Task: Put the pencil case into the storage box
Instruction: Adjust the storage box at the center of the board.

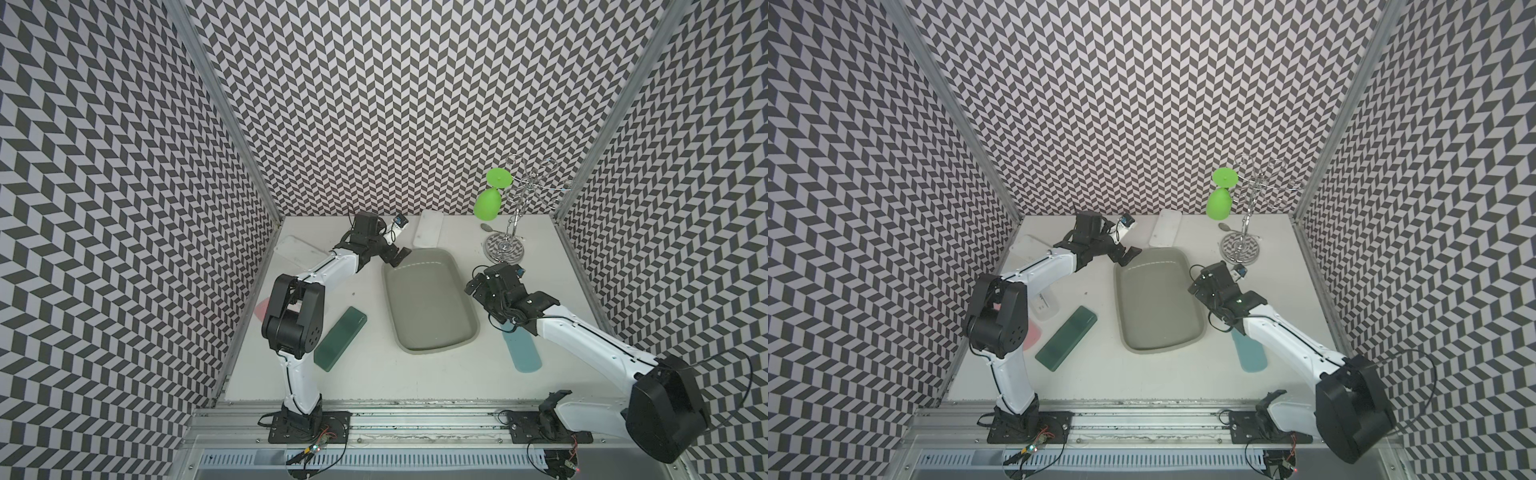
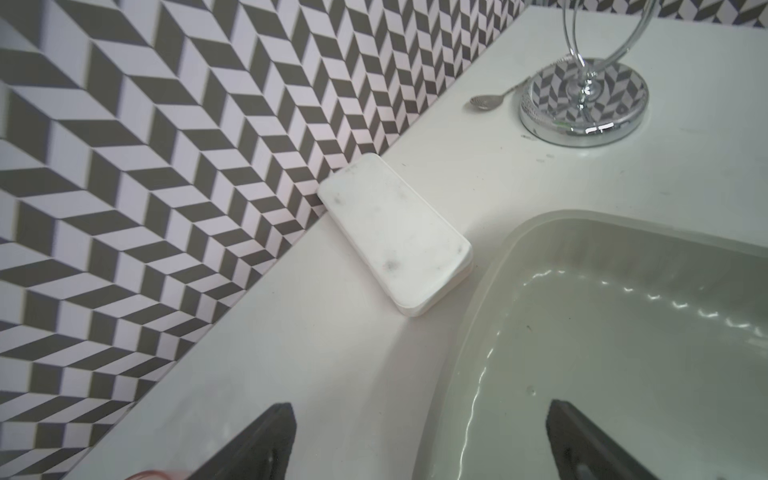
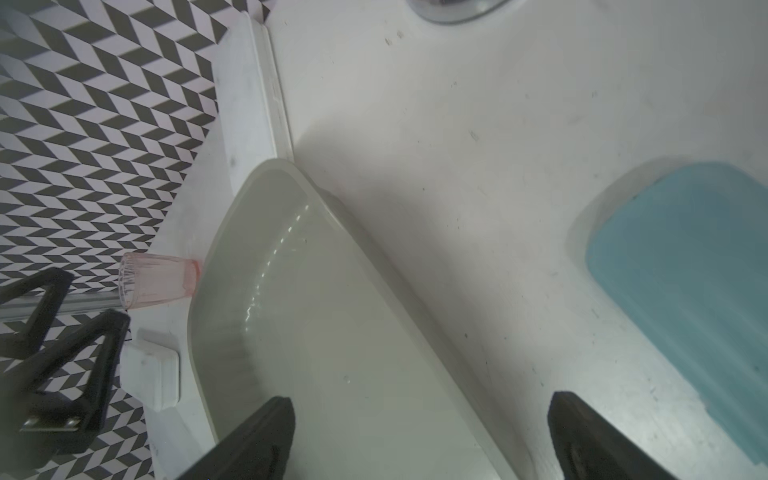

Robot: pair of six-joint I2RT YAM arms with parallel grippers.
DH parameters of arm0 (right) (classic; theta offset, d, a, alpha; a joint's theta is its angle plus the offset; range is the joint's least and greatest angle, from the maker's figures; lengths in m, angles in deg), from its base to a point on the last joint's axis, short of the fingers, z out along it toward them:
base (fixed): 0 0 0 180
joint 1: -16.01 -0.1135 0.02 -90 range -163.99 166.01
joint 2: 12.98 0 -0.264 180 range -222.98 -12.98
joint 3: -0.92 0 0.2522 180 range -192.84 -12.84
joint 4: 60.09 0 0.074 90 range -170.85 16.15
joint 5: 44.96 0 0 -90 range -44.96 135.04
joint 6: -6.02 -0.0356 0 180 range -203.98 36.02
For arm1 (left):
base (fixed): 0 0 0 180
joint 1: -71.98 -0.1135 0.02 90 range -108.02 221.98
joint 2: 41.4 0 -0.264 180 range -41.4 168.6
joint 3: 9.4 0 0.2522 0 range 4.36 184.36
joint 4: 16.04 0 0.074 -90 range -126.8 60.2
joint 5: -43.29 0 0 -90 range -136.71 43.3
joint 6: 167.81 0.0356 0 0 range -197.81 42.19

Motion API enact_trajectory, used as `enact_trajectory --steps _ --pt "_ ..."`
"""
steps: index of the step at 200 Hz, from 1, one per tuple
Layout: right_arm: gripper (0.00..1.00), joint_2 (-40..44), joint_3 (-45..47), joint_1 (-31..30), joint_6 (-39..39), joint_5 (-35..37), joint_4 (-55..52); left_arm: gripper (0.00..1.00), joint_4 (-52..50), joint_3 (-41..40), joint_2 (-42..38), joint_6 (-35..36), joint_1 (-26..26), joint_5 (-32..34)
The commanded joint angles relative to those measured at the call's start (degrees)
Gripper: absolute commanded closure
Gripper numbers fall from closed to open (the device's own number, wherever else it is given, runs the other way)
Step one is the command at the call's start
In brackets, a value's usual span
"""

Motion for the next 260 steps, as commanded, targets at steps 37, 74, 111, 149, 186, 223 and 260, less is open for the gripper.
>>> enact_trajectory --steps 37,74,111,149,186,223,260 --pt "0.01 -1.6 4.9 -6.2 -14.9 -5.9 4.0 0.03 -3.6 2.3 5.0 5.0 1.4 -3.0" --pt "0.00 -6.3 4.9 -9.8 -16.0 -6.3 7.5 0.09 -4.1 3.2 7.8 3.9 1.5 -1.8" --pt "0.00 -6.8 3.9 -10.6 -15.2 -7.0 6.1 0.22 -5.2 3.1 7.9 3.3 1.4 -0.5" --pt "0.00 -4.2 0.9 -10.4 -11.1 -2.3 1.2 0.40 -3.1 1.0 6.6 0.3 1.3 1.3" --pt "0.00 -2.2 -4.2 -10.3 -4.7 0.8 -5.1 0.51 -6.8 2.7 7.7 -4.4 1.2 4.4" --pt "0.00 1.1 -4.9 -10.3 0.2 6.0 -6.7 0.60 -9.8 1.7 7.3 -9.0 1.0 8.3" --pt "0.00 1.2 -2.5 -8.4 5.8 6.9 -3.5 0.72 -13.9 0.8 6.3 -16.4 1.1 10.8"
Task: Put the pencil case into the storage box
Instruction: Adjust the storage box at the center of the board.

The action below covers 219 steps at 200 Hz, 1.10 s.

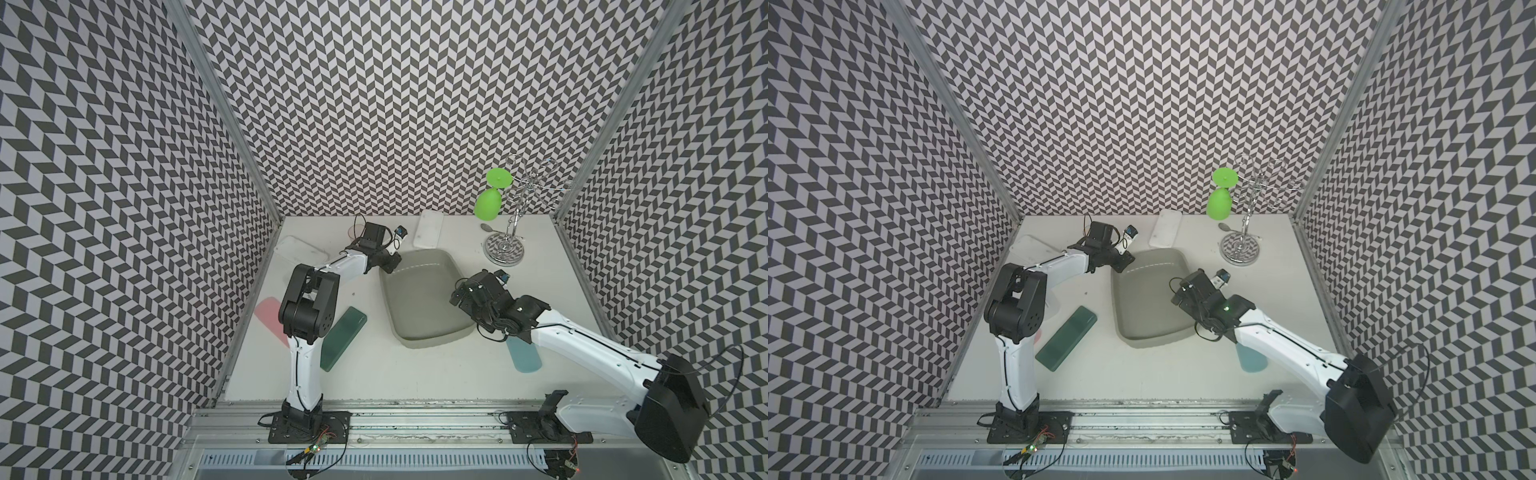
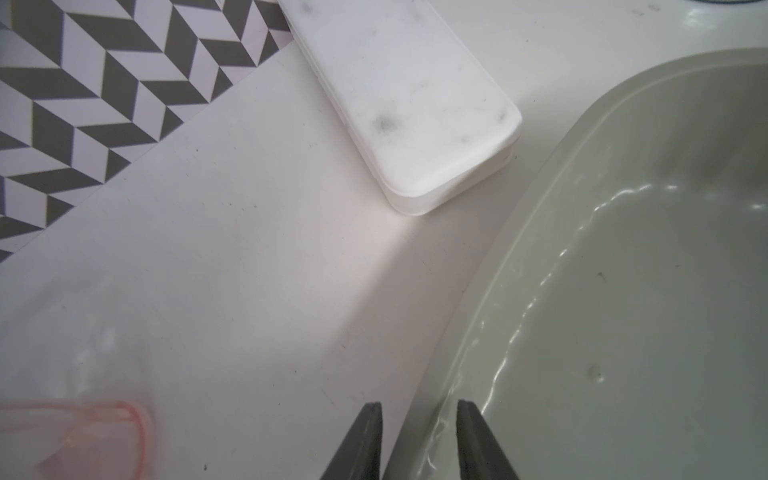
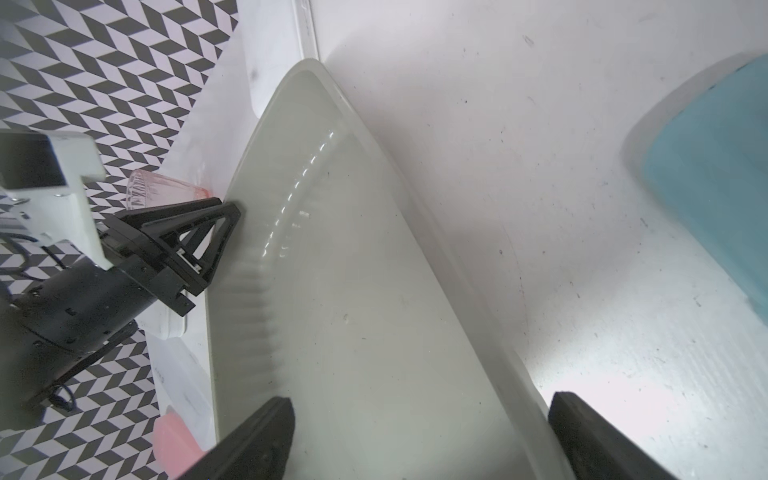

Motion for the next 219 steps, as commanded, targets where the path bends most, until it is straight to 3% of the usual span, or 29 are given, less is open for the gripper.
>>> enact_trajectory --steps 1,49,87,147,219 --pt "0.00 0.1 1.4 1.4 6.1 2.4 2.9 0.72 -7.7 -1.4 -1.5 -6.9 0.3 2.3" --pt "0.00 -4.9 2.7 6.7 15.0 -2.1 11.4 0.74 -9.2 -6.9 -6.2 -12.3 2.3 5.1" --pt "0.00 -11.5 0.8 13.3 22.4 -9.6 16.9 0.76 -12.5 -10.2 -9.4 -15.4 4.1 5.9" --pt "0.00 -29.6 -16.4 18.8 36.3 -16.7 14.0 0.76 -17.6 -15.8 -14.6 -21.2 8.7 8.7" --pt "0.00 -39.6 -26.2 21.3 45.1 -22.2 13.4 0.76 -21.0 -20.3 -18.2 -31.4 13.6 8.9"
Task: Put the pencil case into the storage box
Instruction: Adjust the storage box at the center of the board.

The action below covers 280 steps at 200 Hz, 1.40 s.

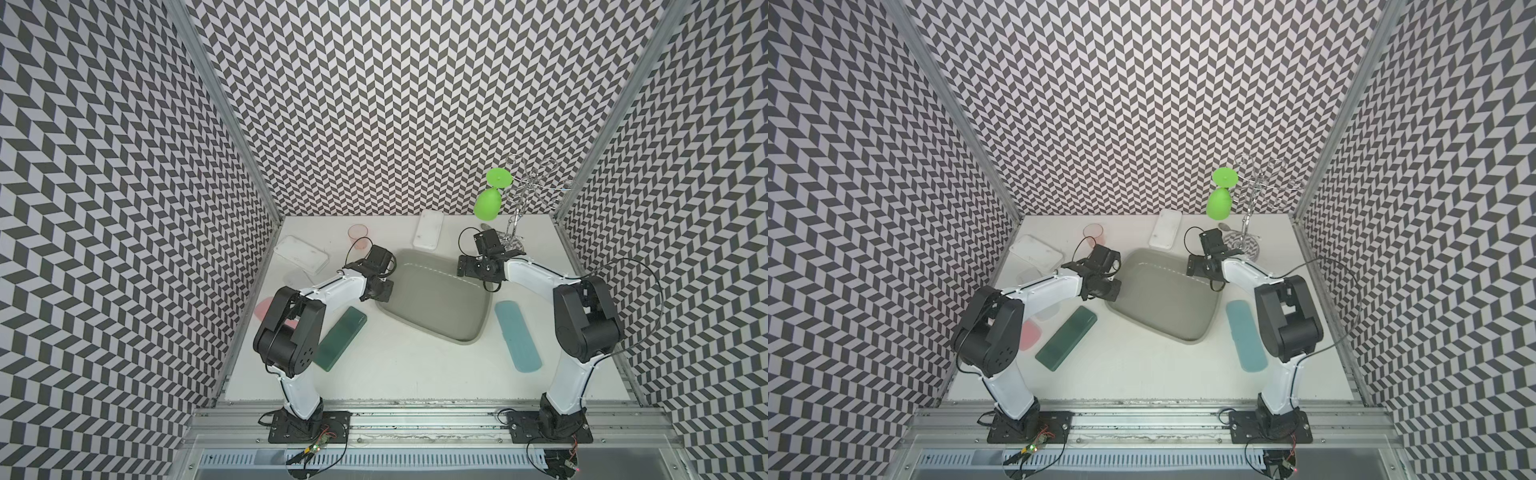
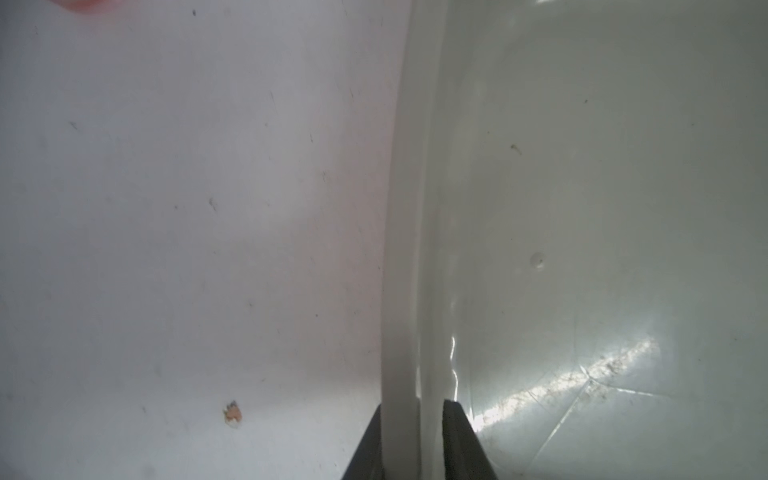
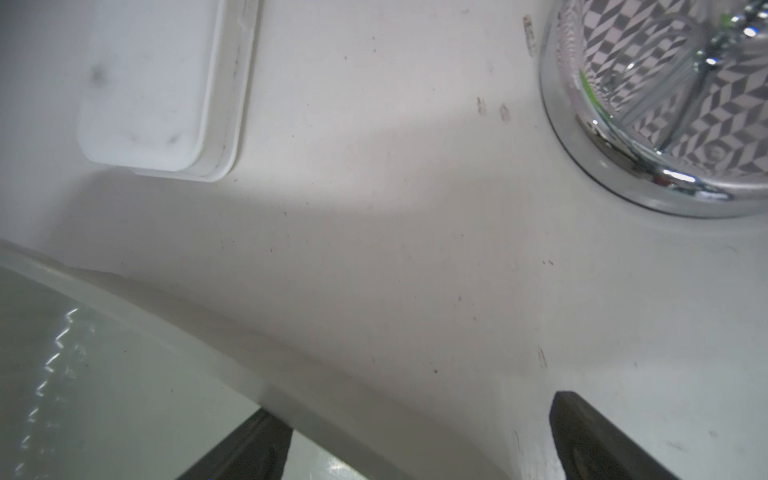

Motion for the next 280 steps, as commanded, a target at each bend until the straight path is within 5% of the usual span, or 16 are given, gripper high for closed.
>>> enact_trajectory --steps 1,86,131,152,280 --pt "0.00 -3.6 -3.1 -1.2 1.3 -8.8 5.6 0.76 -3.5 -2.1 -1.0 -4.5 5.8 -9.1" --pt "0.00 -10.8 -13.1 -0.7 8.5 -8.0 1.9 0.70 -6.1 -5.4 -4.5 -11.5 8.7 -8.9" --pt "0.00 -8.9 -13.5 0.7 9.5 -7.2 1.2 0.34 -7.8 -5.1 -5.4 -13.5 8.7 -6.8" --pt "0.00 -8.0 -13.4 1.4 10.5 -6.8 0.6 0.08 -7.6 -5.4 -6.7 -14.5 8.7 -5.8" --pt "0.00 0.8 -3.7 8.1 11.2 -17.2 4.4 0.08 -8.3 -10.4 -10.8 -17.5 8.6 -5.8"
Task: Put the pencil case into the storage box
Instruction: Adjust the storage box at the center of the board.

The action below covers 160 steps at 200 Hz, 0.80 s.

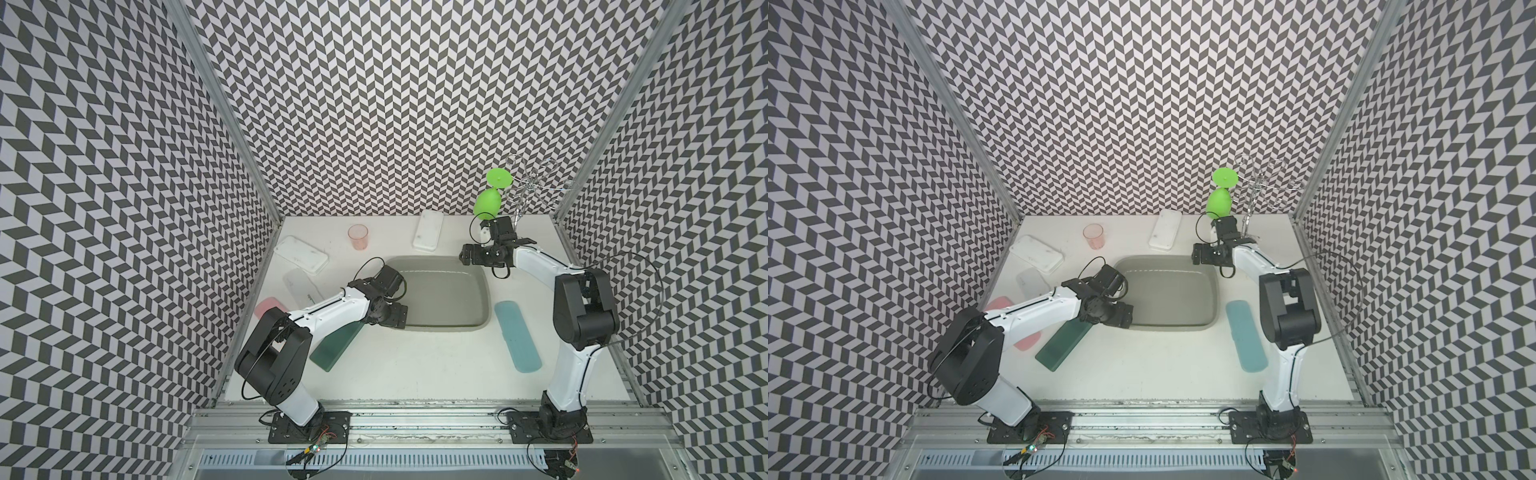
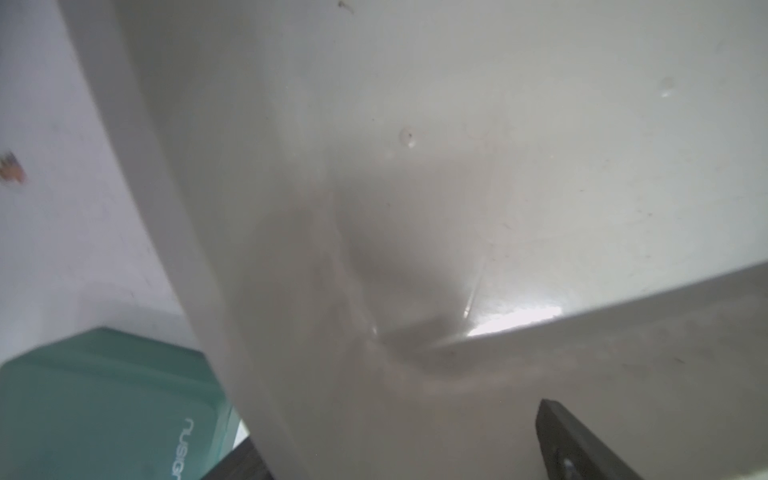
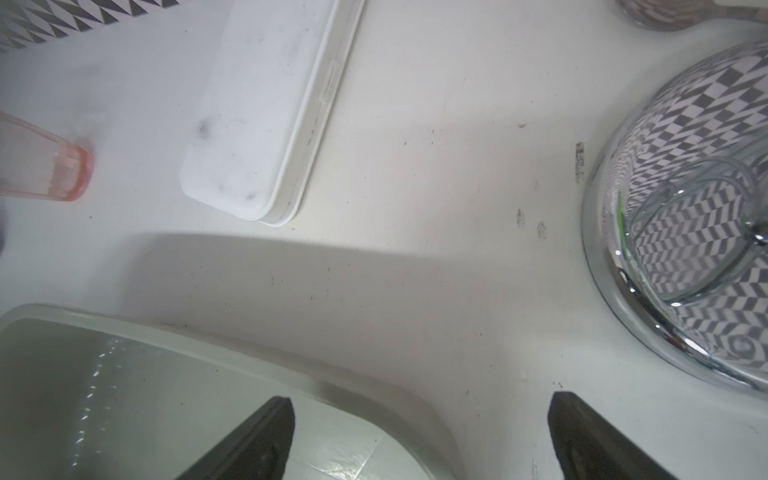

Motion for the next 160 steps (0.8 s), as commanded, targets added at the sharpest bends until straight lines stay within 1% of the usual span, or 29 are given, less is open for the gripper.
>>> enact_trajectory --steps 1,14,25,28,68,85,88,96,113,132,160 --pt "0.00 3.7 2.6 0.6 -0.6 -4.3 3.7 0.08 -0.3 -2.0 -1.1 -1.3 0.3 -1.2" --pt "0.00 5.3 4.6 1.0 -0.8 -5.0 4.8 0.07 0.0 -2.1 -1.9 -1.5 0.3 -0.9" --pt "0.00 6.7 5.7 1.1 -0.9 -5.0 5.1 0.01 0.9 -1.9 -3.2 -1.1 0.3 -0.7" --pt "0.01 7.0 6.1 1.2 -0.9 -5.0 5.1 0.00 1.1 -1.8 -3.6 -1.1 0.4 -0.4" --pt "0.00 10.5 9.3 1.9 -1.2 -6.9 4.1 0.00 4.9 0.0 -7.1 1.1 0.4 0.8" --pt "0.00 12.1 10.8 2.1 -1.3 -6.2 2.8 0.00 3.7 1.3 -6.3 1.2 0.3 1.1" --pt "0.00 12.3 11.1 2.1 -1.3 -6.1 2.5 0.00 3.5 1.5 -6.1 2.6 0.3 1.1" --pt "0.01 13.2 11.8 2.2 -1.5 -5.7 1.5 0.00 3.0 1.9 -5.8 3.0 0.3 1.2" --pt "0.00 15.1 13.6 2.2 -1.9 -4.2 -0.2 0.00 3.4 1.8 -6.5 3.7 0.3 1.5" --pt "0.01 16.8 15.9 2.3 -2.1 -3.7 -2.3 0.00 3.5 2.0 -7.1 3.9 0.3 1.9" --pt "0.00 18.5 19.6 2.3 -2.7 -2.8 -3.9 0.00 2.2 3.1 -5.7 3.9 0.3 2.8"
